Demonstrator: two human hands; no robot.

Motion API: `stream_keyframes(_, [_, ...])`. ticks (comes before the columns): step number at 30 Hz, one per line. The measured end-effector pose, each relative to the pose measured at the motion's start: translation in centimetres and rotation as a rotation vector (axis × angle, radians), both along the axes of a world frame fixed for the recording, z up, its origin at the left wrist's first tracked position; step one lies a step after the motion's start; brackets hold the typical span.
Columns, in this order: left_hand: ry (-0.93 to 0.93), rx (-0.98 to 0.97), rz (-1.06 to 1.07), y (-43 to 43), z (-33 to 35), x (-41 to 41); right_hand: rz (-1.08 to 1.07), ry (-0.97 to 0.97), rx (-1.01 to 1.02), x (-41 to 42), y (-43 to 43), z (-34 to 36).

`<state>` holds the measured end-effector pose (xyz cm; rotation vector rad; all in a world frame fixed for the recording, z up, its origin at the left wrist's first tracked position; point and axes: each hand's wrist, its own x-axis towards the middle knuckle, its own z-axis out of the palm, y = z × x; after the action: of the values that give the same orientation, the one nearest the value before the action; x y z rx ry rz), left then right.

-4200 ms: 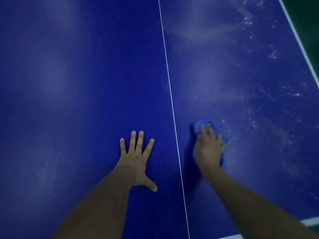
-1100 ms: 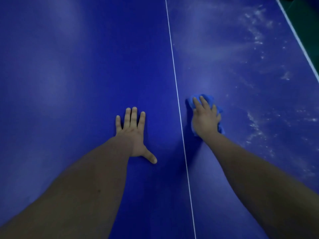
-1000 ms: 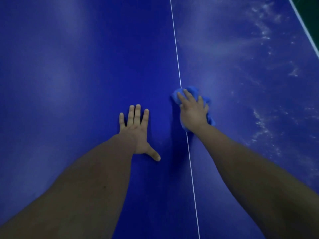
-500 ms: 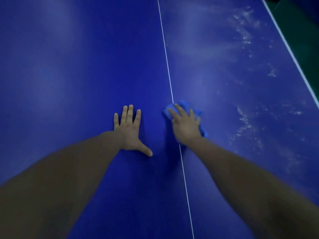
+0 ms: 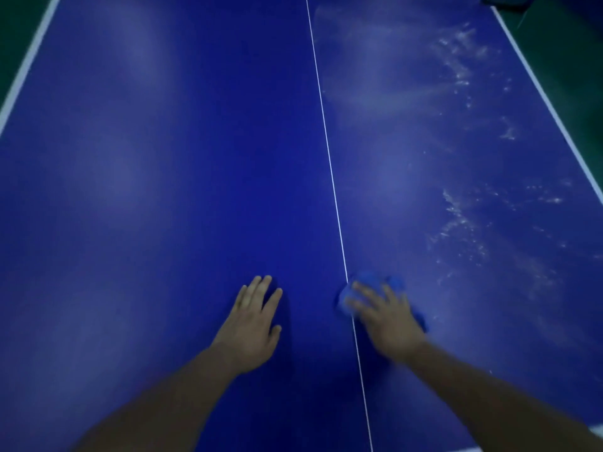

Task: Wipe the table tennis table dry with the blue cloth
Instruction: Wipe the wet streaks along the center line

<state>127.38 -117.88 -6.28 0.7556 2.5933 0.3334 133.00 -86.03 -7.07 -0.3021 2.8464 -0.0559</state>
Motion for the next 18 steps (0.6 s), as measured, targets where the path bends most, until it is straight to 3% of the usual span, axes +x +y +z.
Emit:
stream_keyframes(2, [0.016,0.026,0.084,1.0,-0.2,2.0,-0.284,0.010,-0.017,-2.9,-0.3,0.6])
stream_keyframes(4, [0.044,0.031,0.178,2.0,-0.4,3.4,-0.395,0.016,-0.043,-3.6,-3.6,0.7])
stream_keyframes(6, [0.070,0.027,0.245,2.8,-0.4,4.9,-0.315,0.093,-0.064,-0.9,-8.0,0.7])
stream_keyframes(9, [0.073,0.016,0.249,3.5,-0.6,7.0,-0.138,-0.034,-0.158,7.6,-12.6,0.9])
stream_keyframes(12, [0.058,-0.024,0.215,4.1,-0.7,9.5,-0.180,-0.068,-0.143,10.2,-8.2,0.9])
stream_keyframes(16, [0.045,-0.049,0.179,6.2,0.2,12.9,-0.633,-0.038,-0.054,6.9,3.2,0.7])
stream_keyframes(18, [-0.001,-0.048,0.173,7.7,1.0,14.2,-0.731,-0.060,-0.067,5.6,6.9,1.9])
